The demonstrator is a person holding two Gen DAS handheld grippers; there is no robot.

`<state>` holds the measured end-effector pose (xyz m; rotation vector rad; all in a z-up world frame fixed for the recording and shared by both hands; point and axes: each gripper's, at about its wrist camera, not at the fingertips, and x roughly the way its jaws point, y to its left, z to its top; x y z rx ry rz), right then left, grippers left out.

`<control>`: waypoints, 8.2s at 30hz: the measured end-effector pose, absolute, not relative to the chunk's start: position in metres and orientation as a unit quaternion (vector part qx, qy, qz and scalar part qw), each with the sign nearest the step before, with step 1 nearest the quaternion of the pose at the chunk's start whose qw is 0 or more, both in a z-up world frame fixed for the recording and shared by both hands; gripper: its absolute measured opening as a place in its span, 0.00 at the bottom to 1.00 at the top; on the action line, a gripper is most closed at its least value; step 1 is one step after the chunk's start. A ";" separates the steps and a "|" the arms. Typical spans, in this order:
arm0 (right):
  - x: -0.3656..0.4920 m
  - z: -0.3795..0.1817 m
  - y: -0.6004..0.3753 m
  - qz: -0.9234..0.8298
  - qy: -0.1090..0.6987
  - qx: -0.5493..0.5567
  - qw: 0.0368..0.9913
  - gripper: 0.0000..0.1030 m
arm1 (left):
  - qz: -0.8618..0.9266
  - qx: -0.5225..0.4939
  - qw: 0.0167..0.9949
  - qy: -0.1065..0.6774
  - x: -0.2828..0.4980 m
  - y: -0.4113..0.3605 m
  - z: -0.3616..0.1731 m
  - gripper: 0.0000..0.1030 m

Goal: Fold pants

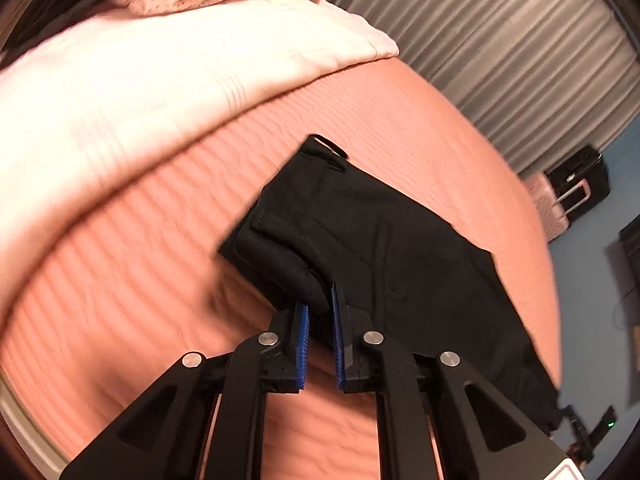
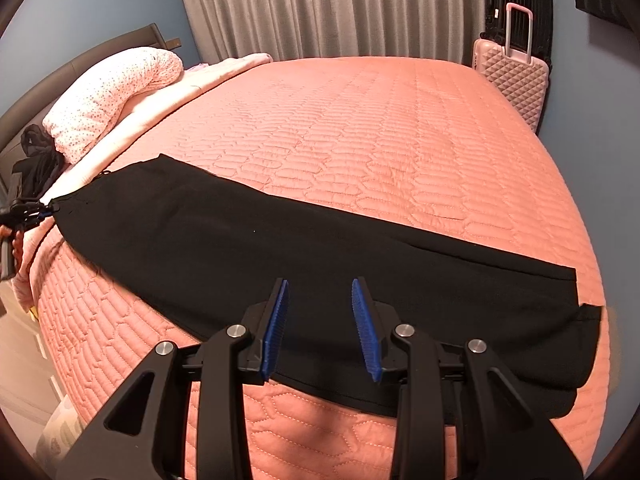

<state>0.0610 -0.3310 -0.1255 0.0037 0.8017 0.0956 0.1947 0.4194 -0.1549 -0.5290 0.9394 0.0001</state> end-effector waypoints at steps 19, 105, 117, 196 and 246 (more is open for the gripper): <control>0.036 -0.128 -0.465 -0.105 0.425 -0.052 0.897 0.42 | 0.083 -0.025 0.918 0.388 0.140 0.341 -0.109 0.28; 0.198 -0.163 -0.124 0.179 0.424 0.084 0.884 0.13 | 0.079 0.081 0.916 0.384 0.123 0.254 -0.163 0.69; 0.133 -0.155 -0.095 0.186 0.414 0.028 0.891 0.70 | 0.078 -0.109 0.891 0.434 0.121 0.340 -0.182 0.79; 0.126 -0.166 -0.249 0.125 0.434 0.031 0.891 0.62 | -0.219 0.096 0.860 0.452 0.208 -0.021 -0.161 0.81; 0.027 -0.117 -0.342 -0.007 0.437 0.131 0.890 0.63 | -0.133 -0.011 0.855 0.502 0.210 0.140 -0.152 0.87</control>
